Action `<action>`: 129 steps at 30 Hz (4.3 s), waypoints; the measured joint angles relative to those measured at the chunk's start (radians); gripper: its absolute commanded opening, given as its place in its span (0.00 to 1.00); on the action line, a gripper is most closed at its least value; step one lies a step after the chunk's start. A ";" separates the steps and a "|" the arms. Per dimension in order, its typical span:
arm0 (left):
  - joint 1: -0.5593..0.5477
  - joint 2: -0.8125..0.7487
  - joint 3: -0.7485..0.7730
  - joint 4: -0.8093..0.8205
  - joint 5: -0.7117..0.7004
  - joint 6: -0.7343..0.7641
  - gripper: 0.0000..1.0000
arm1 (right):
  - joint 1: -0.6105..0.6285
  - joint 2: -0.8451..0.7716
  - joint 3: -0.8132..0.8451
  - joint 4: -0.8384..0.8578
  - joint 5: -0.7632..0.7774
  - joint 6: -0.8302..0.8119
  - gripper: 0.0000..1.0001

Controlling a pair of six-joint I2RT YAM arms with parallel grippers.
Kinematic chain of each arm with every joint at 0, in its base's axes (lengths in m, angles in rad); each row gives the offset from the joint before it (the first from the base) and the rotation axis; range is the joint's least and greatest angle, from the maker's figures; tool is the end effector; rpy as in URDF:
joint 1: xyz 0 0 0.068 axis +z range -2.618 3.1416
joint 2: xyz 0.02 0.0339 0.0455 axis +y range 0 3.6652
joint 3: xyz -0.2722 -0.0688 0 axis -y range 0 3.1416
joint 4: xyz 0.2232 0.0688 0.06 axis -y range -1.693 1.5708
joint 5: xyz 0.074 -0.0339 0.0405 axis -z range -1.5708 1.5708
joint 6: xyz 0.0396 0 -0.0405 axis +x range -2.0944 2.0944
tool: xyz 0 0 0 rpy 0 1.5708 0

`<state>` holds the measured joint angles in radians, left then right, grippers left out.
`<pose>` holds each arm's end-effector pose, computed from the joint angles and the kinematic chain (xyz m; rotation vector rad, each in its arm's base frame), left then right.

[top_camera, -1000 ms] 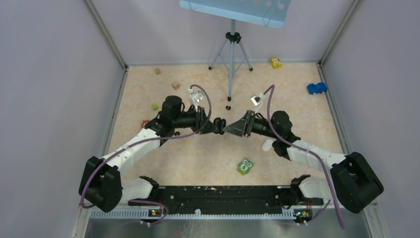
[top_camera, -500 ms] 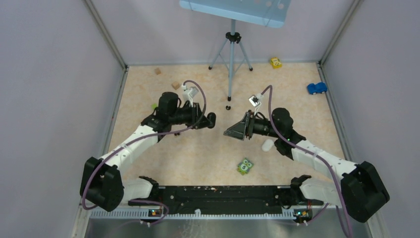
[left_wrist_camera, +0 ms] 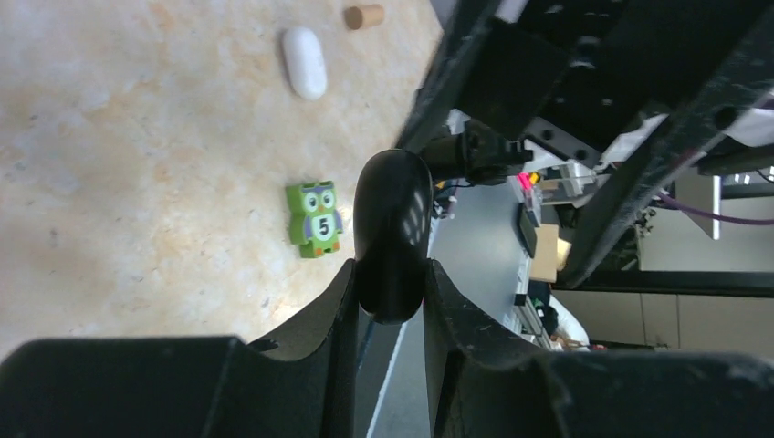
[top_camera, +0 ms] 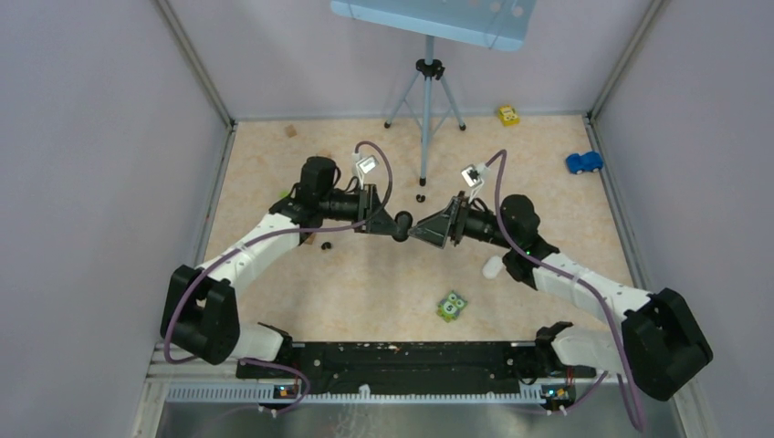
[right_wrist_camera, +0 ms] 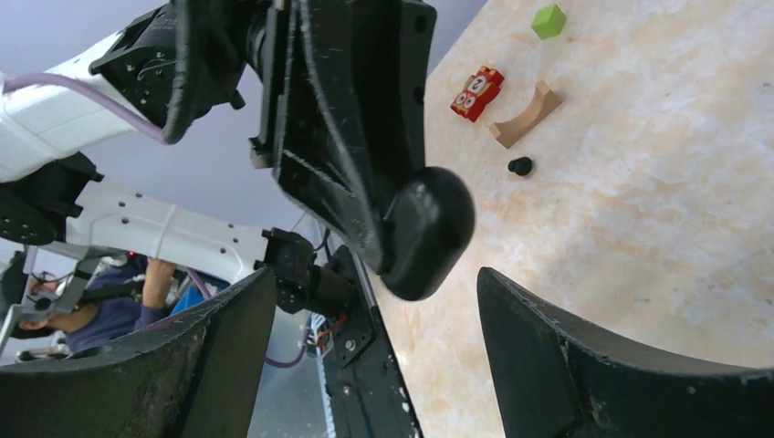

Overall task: Insert the wireless bluetooth earbuds into the charging case
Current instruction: Pass from the left arm to the right, then pass from the right arm to the left

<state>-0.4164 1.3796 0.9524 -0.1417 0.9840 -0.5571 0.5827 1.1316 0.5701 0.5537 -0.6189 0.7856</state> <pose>0.2401 -0.1422 0.2912 0.4859 2.2239 -1.5941 0.1806 0.1465 0.2910 -0.3695 1.7704 1.5082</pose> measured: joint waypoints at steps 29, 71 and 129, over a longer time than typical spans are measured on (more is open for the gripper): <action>0.002 -0.072 -0.010 0.011 0.099 0.040 0.99 | -0.009 0.172 0.004 0.206 -0.073 0.187 0.00; -0.454 -0.578 -0.285 0.233 -0.731 1.131 0.99 | -0.108 0.128 -0.012 0.104 -0.128 1.056 0.00; -0.703 -0.301 -0.298 0.387 -1.062 1.763 0.00 | -0.108 0.031 -0.131 0.079 -0.077 1.020 0.00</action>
<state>-1.1198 1.0786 0.6544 0.2455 -0.0776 1.2060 0.4747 1.1625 0.4393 0.6331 -0.6956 1.8061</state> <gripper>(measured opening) 0.325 0.177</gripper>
